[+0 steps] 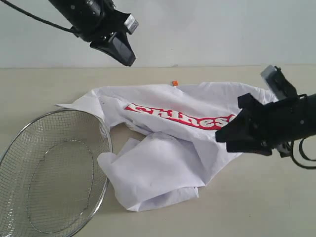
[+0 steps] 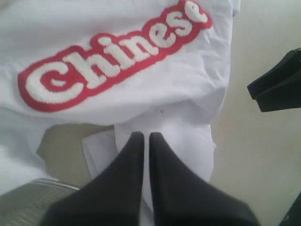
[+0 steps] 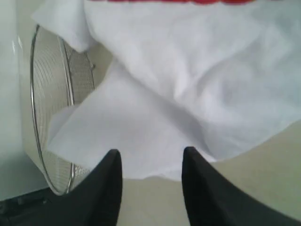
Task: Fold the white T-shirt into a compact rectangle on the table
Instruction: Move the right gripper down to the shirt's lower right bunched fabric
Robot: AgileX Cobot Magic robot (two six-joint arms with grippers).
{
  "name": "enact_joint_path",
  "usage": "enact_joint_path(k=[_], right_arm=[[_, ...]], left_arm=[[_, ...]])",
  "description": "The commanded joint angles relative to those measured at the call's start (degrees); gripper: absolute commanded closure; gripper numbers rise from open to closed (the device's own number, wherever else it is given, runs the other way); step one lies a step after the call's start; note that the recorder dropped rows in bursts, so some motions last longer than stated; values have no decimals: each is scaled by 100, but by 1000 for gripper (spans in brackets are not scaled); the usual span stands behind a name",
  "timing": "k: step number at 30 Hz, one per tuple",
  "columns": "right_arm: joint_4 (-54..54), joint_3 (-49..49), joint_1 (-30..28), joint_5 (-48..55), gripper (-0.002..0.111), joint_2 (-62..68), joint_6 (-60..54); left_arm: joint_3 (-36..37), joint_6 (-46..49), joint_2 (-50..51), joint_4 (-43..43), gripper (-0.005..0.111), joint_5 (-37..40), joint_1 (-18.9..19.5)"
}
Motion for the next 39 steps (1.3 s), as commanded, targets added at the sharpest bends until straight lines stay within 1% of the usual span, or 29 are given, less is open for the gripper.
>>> enact_joint_path(k=[1, 5, 8, 13, 15, 17, 25, 32, 39], right_arm=[[-111, 611, 266, -351, 72, -279, -116], [52, 1098, 269, -445, 72, -370, -285], [93, 1236, 466, -658, 72, -370, -285], [508, 1263, 1247, -1243, 72, -359, -469], [599, 1263, 1600, -1671, 72, -359, -528], [587, 1263, 1829, -2085, 72, -359, -528], [1107, 1263, 1870, -2242, 72, -321, -1015], [1893, 1263, 1870, -1841, 72, 101, -1767], [1999, 1263, 1870, -1899, 72, 315, -2056]], left_arm=[[766, 44, -473, 106, 102, 22, -10], [1253, 67, -802, 146, 102, 22, -10], [1422, 67, -1002, 146, 102, 22, -10], [1447, 82, -1256, 106, 102, 22, -10], [1447, 82, -1332, 106, 102, 22, -10], [1447, 82, -1358, 106, 102, 22, -10], [1447, 82, -1380, 106, 102, 22, -10], [1447, 82, -1380, 106, 102, 22, -10], [1447, 82, -1380, 106, 102, 22, -10]])
